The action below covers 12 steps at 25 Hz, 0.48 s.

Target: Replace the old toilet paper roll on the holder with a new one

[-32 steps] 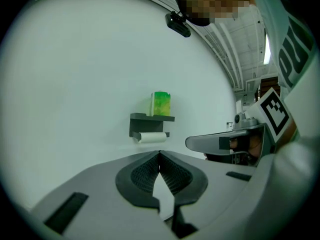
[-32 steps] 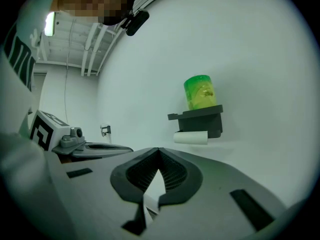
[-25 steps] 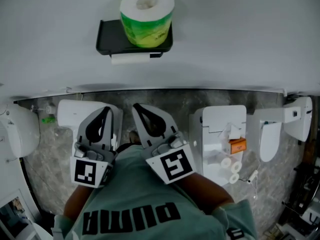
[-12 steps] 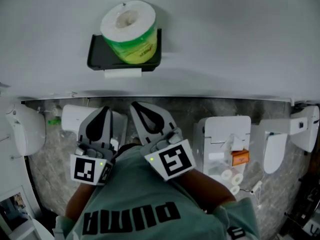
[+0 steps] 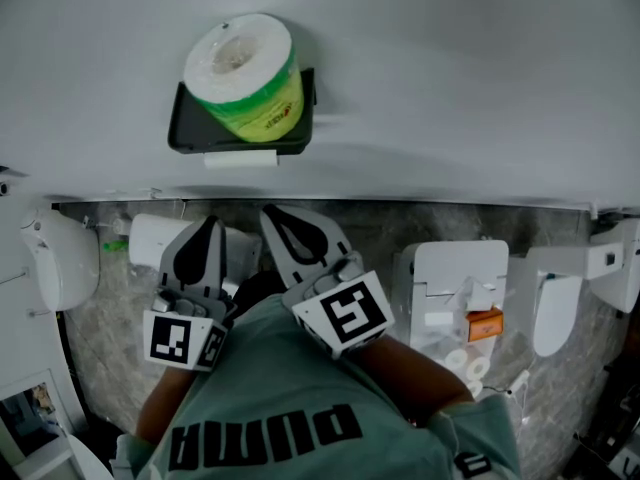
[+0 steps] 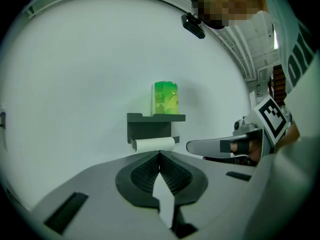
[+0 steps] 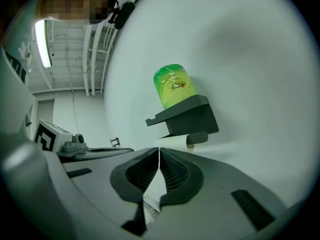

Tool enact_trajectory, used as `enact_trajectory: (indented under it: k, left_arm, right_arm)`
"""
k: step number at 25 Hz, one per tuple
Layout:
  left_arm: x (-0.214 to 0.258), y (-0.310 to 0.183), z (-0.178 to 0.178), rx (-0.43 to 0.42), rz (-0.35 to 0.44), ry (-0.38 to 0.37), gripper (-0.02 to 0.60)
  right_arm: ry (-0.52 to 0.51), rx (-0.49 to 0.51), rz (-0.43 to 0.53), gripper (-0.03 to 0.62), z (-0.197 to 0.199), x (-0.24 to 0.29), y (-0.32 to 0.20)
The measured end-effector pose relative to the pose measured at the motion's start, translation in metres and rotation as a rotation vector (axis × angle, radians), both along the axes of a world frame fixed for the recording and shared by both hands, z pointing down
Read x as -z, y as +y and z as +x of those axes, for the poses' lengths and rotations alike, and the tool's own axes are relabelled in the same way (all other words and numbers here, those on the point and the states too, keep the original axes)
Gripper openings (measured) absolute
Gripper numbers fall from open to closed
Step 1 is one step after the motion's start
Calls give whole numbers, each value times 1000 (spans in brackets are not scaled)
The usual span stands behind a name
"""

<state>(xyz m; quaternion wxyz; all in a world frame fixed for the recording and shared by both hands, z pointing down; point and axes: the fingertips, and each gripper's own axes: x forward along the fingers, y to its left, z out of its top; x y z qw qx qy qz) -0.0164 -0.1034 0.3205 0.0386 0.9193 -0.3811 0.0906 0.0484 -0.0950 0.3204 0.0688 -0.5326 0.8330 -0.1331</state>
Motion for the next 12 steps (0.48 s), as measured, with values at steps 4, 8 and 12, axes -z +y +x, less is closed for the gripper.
enact_trajectory:
  k: [4,8,12]
  left_arm:
    - [-2,-9,-1,-13,-6,-6,5]
    - [-4,-19,-4,-38,-9,-11,5]
    - [-1,-27,-1,-72,14,2,5]
  right_arm:
    - [-4,8,-23,5,-5,-5,-8]
    - [-36,-5,-37,5,-11,-7,-14]
    - [-115,-10,-76,6,-11,-21,-22]
